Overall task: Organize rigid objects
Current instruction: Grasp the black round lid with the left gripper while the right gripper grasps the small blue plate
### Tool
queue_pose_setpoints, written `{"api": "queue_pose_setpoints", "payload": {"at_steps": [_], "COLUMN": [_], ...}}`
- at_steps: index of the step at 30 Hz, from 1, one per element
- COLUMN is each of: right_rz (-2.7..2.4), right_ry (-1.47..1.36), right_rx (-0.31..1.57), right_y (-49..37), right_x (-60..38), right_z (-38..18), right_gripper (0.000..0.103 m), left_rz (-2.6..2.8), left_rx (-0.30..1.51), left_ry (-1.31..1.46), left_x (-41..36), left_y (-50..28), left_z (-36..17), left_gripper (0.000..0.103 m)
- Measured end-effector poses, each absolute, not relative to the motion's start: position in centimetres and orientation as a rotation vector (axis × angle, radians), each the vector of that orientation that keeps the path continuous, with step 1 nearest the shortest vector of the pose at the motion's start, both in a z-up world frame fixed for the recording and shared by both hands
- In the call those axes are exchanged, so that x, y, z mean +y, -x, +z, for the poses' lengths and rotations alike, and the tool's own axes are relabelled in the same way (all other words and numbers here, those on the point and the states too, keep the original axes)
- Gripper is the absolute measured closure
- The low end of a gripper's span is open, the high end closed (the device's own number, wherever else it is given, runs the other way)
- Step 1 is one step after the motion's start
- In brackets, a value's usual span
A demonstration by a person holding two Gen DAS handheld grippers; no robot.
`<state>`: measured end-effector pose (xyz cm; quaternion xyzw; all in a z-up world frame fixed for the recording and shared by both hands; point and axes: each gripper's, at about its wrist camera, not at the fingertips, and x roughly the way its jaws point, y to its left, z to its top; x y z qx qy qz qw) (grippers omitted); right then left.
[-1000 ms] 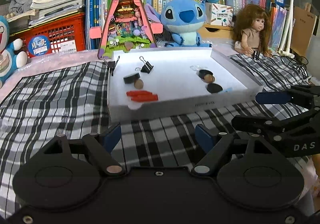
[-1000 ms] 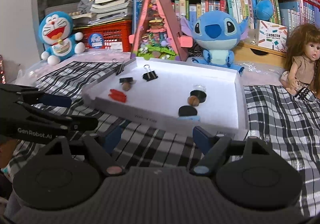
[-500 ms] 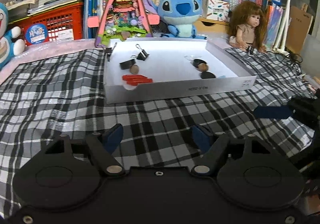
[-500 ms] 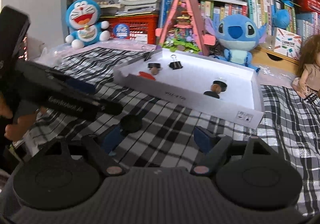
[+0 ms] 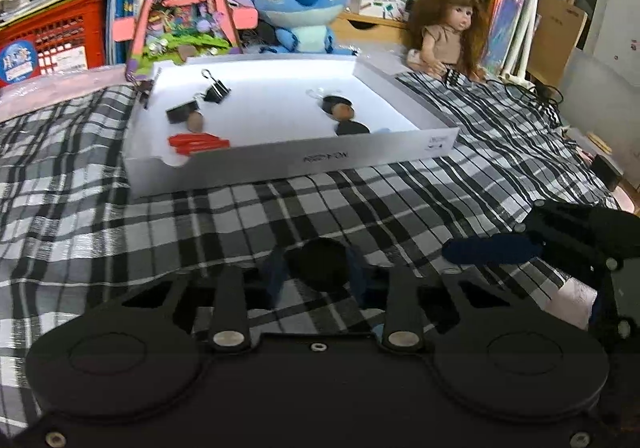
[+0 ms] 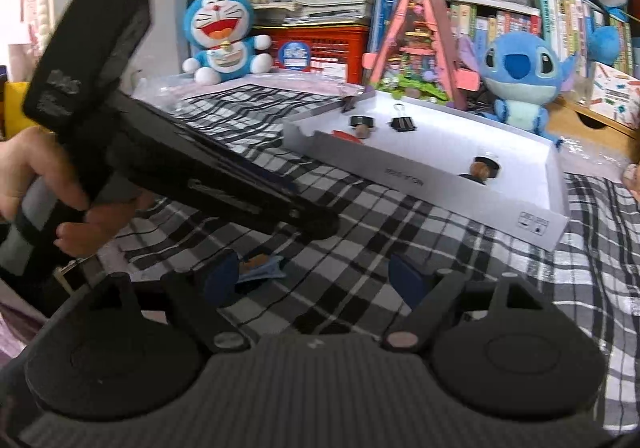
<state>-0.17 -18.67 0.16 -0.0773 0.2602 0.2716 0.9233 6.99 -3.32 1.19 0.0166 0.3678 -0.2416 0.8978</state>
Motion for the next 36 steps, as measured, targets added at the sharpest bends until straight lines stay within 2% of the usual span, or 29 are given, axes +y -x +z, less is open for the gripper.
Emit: {"api": "queue_pose_setpoints", "payload": {"at_steps": [1,7,12,16,28,36], "right_rz": [0.568,0.634,0.651,0.638,0.418,0.182], "right_ry": [0.162,0.220,0.247,0.243,0.150,-0.036], "right_rx": [0.533,0.522,0.524,0.532,0.552,0.527], "right_y": [0.3,1.1,1.4,1.4,0.0,-0.6], "right_x": [-18.5,-17.0,-16.0,-16.0,-18.5,-20.6], "right_z": [0.1,-0.4,-0.6,-0.7,-0.8,-1.5], "right_gripper": [0.014,0.015,0.035,0.058,0.060,0.061], "left_rz": [-0.500,-0.488,-0.463,-0.448,-0.406,-0.360], "left_rx": [0.764,0.752,0.736,0.740,0.727,0.701], "left_ry": [-0.034,-0.030,-0.045,-0.036,-0.018,0.027], "left_x": [-3.5,-3.6,-3.2,-2.5,-1.3,-1.1], "left_y": [-7.1,-7.1,-6.8,-6.7,-5.9,-5.1], "left_z": [1.1,1.3,1.5,1.5,1.5,1.0], "left_gripper": [0.086,0.090,0.091,0.091,0.091,0.091]}}
